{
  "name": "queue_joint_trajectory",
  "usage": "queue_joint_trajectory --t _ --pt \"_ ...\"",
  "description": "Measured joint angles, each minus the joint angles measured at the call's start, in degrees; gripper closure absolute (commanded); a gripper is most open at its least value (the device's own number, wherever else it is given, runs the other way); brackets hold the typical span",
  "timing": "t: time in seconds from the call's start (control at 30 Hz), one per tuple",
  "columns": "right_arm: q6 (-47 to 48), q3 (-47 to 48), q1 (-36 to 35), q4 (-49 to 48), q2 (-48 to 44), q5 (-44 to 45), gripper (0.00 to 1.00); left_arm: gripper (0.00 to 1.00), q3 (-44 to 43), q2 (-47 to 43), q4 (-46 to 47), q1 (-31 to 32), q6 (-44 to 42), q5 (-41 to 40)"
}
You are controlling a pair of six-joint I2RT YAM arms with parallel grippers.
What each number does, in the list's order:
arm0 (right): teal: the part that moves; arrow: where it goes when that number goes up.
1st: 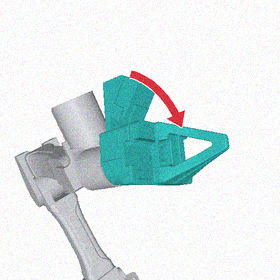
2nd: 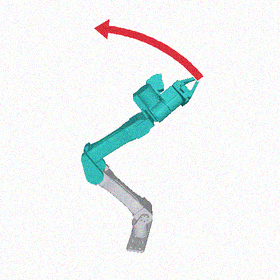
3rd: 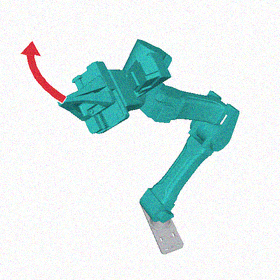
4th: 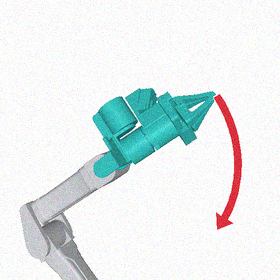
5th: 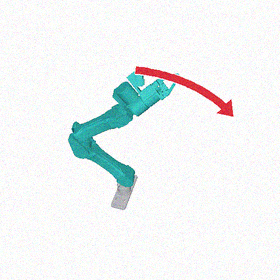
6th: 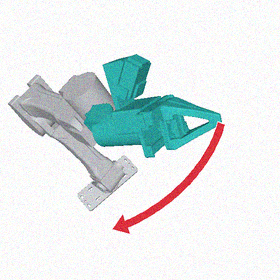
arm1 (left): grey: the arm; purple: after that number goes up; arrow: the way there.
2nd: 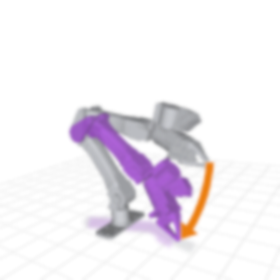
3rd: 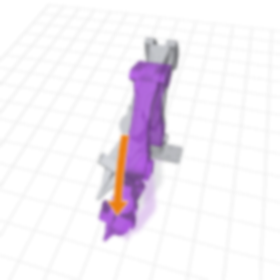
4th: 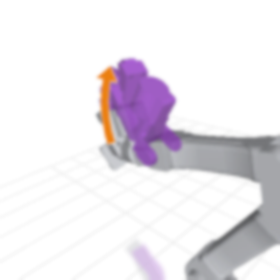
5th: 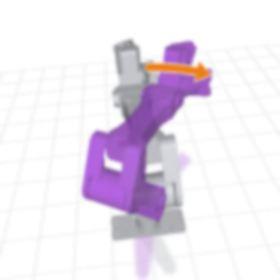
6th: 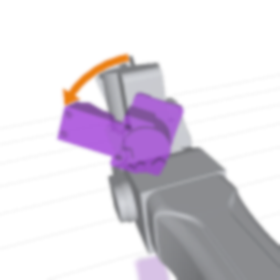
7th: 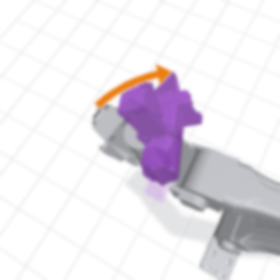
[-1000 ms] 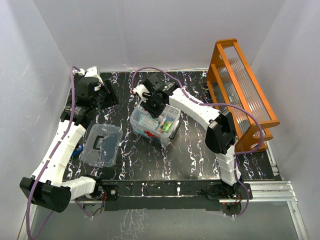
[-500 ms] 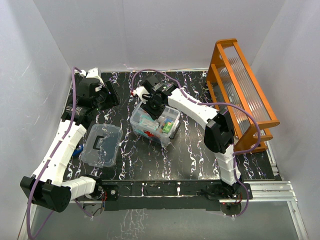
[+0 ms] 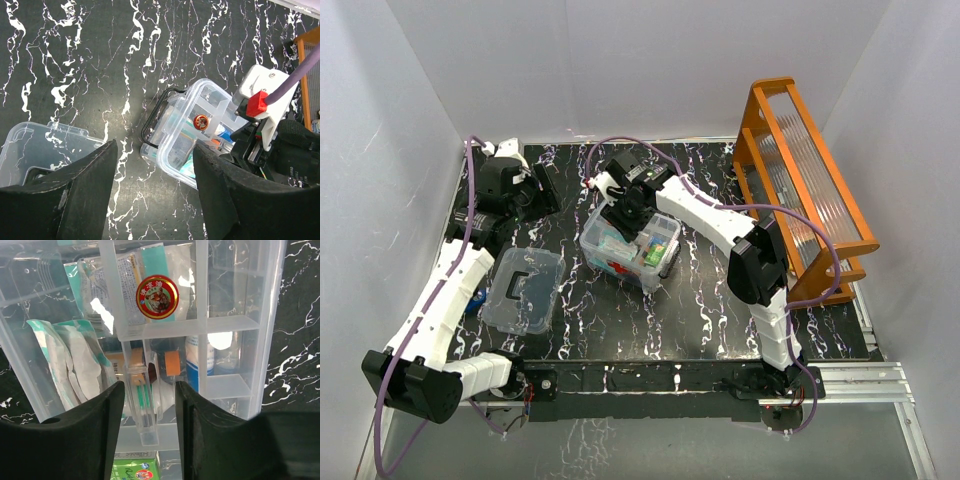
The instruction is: Organize the medicine kit
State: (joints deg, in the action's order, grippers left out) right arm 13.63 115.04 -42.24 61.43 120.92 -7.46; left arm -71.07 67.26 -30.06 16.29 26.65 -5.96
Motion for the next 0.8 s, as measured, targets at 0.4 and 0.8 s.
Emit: queue_joint_trajectory --t 0.4,0.8 --pt "-3.32 0.04 0.02 0.48 -5.55 2.19 0.43 0.31 7.32 0.9 0.02 0.0 0.02 -0.72" --pt "-12.09 -10.97 0.02 -9.51 -19.89 4.83 0.43 0.25 20.65 2.89 -0.72 -0.79 2.58 -2.45"
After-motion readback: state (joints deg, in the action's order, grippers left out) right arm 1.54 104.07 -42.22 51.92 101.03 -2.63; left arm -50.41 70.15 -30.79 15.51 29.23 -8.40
